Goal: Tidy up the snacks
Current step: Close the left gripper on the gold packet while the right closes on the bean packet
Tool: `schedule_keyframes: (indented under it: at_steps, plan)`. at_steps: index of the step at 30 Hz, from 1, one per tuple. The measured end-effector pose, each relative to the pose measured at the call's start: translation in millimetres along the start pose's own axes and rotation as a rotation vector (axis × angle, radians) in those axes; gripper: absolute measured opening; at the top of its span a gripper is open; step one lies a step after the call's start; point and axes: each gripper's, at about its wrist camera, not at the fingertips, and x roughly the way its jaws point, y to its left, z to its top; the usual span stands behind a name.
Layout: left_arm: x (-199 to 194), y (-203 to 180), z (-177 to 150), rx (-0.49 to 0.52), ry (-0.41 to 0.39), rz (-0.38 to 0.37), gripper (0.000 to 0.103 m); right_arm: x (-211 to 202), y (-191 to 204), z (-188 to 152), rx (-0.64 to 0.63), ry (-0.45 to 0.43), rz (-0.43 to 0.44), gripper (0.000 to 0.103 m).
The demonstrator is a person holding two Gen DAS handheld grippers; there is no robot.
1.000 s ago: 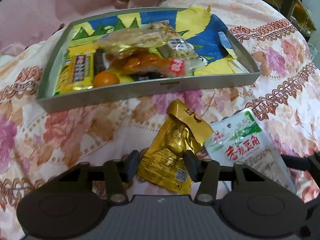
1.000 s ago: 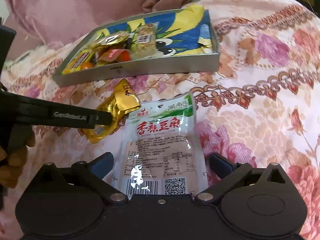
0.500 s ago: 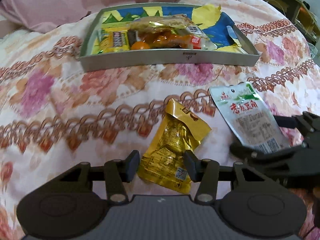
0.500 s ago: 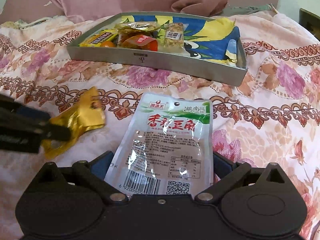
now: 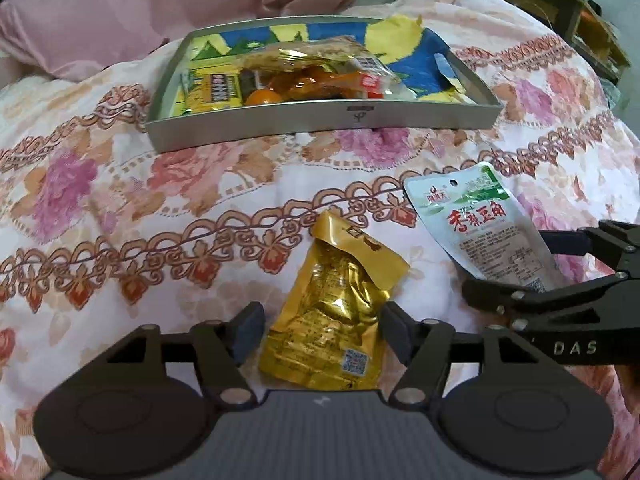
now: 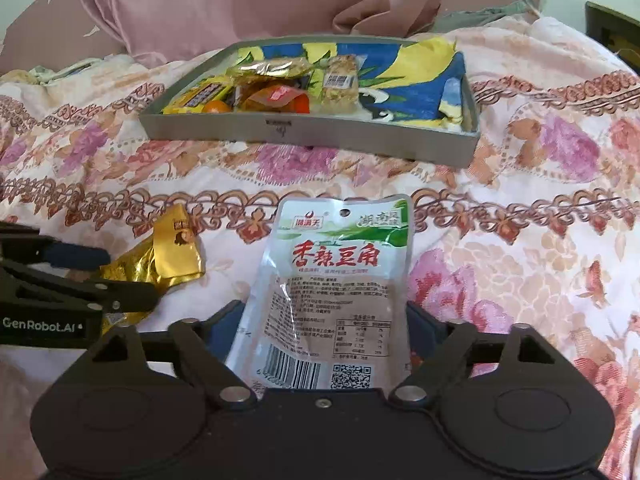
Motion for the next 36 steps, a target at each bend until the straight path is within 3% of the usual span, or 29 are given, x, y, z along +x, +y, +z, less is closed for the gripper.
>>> schedule_keyframes:
  at_steps: [5,10,22,23,28,33,36]
  plan:
    - [3.1,-5.9,0.1,0.044,0.004,0.025,0.069,10.1,2.0,-3.9,-0.037,0.011,-0.002,0.099]
    - [1.8,-6.5,0.1,0.034,0.004,0.038,0.064,11.8,1.0,-3.2,-0.026,0.018,-0.003,0.097]
    - [-13.0,-8.9,-6.0,0.002,0.028,0.05,0.043,-8.6,6.6,-4.1,0.009,0.04,-0.034,0.065]
    - [-13.4,-8.8,-6.4,-0.004,0.028,0.048,0.043,-10.4,5.8,-4.1,0.019,0.039,-0.034,0.055]
    - [-11.5,-8.9,-7.3,-0.012,0.023,0.05,0.043,-6.8,-6.5,-5.6,0.08,0.041,0.009,0.065]
    - [-10.1,-8.3,-7.1,-0.019,0.017,0.048,0.043,5.8,-1.3,-6.7,0.023,0.024,0.023,0.084]
    - [-9.4,-9.0,-6.9,-0.016,0.013,0.052,0.043,9.8,1.4,-7.7,-0.002,0.011,0.024,0.085]
